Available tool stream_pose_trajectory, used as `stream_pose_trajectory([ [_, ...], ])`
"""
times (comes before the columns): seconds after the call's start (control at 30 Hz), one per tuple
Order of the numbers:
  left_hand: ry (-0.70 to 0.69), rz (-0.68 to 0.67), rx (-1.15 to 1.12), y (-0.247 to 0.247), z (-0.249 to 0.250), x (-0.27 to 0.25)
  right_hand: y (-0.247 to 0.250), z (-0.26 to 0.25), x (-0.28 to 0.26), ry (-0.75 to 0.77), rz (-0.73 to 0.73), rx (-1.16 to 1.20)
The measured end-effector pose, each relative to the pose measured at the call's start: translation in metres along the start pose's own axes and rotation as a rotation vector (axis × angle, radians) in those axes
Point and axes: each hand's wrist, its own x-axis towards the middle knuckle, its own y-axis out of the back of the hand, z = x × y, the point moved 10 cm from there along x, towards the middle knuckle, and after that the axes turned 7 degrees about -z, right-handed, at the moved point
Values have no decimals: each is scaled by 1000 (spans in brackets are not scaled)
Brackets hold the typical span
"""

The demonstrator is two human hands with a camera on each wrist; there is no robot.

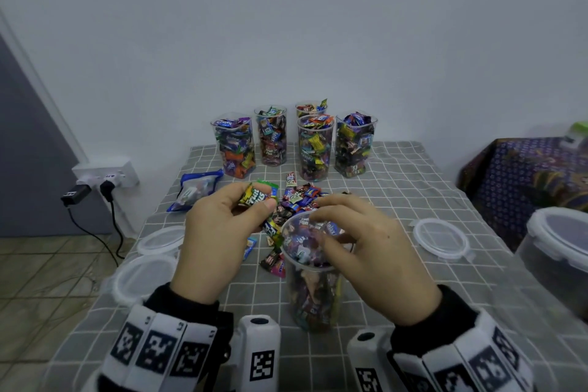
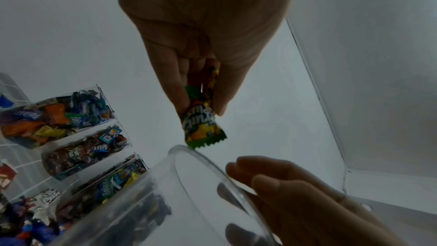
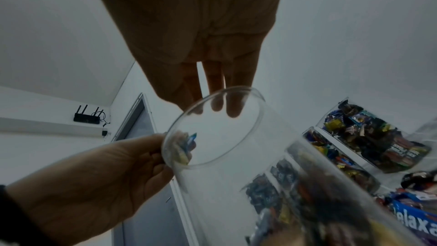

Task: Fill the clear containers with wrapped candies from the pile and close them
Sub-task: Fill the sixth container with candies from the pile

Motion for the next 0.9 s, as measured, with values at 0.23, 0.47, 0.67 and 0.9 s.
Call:
stream_pose_trajectory([
  [0.23,-50,-30,-33,-11,14,-2,-26,41,-24,-246,-64,423],
  [0.47,-24,-159,16,-46,11,-7,-58,61,-36,-320,-110,742],
  [0.67,-91,-260,183,-64,17,-13,-52,61,-36,-312,-96,695],
  [0.9,-161,-315,331,-57,23,-5,-42,55,-34,-290,-122,641],
])
